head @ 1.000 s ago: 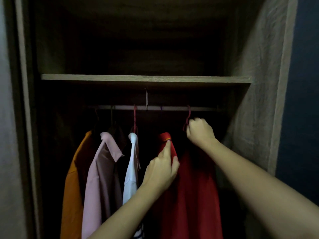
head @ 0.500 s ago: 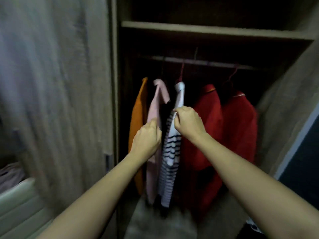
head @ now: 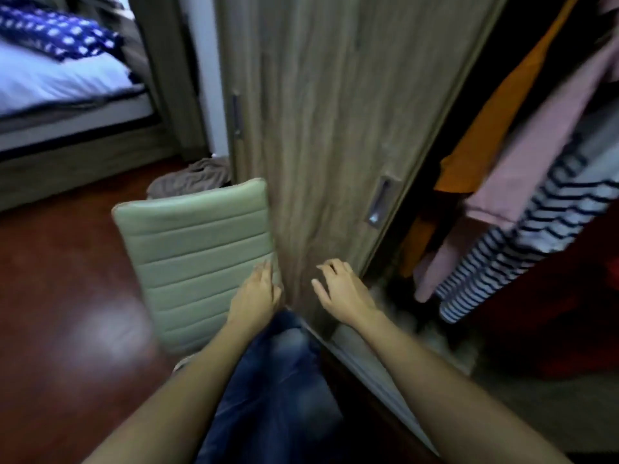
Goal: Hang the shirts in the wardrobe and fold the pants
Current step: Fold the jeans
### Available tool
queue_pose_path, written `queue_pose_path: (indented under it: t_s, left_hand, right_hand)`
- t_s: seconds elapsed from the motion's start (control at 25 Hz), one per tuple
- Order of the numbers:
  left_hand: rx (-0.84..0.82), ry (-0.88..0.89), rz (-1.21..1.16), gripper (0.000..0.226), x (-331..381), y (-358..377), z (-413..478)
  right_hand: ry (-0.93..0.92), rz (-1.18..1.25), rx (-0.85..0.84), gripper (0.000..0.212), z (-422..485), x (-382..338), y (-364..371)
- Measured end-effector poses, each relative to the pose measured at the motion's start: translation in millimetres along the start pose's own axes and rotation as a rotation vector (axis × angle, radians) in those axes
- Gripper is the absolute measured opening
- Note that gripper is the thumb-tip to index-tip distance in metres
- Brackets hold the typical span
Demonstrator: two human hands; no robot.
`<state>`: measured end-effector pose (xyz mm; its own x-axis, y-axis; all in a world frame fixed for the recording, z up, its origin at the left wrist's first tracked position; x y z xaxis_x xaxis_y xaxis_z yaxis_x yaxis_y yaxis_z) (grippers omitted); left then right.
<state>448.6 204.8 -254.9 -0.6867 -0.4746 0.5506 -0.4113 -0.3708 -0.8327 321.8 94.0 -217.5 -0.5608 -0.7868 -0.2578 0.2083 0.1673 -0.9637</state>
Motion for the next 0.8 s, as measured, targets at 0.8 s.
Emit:
queue_pose_path:
  t_s: [0.8]
  left_hand:
    - [-0.118,-0.99,-0.267,0.086,-310,240,-224]
  right_hand:
    - [-0.515,-0.195,-0.612,0.065,43,-148,439]
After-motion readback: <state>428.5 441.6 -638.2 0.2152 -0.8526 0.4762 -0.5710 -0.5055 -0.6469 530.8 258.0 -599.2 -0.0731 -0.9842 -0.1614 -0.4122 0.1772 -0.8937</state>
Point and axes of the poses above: each hand's wrist, its own z-axis towards the middle knuckle, its own y-axis out of the palm, x = y × z, the point moved 4 cm from there along z, towards the middle knuckle, and after that the axes turned 2 degrees about y, right-handed, at the moved point
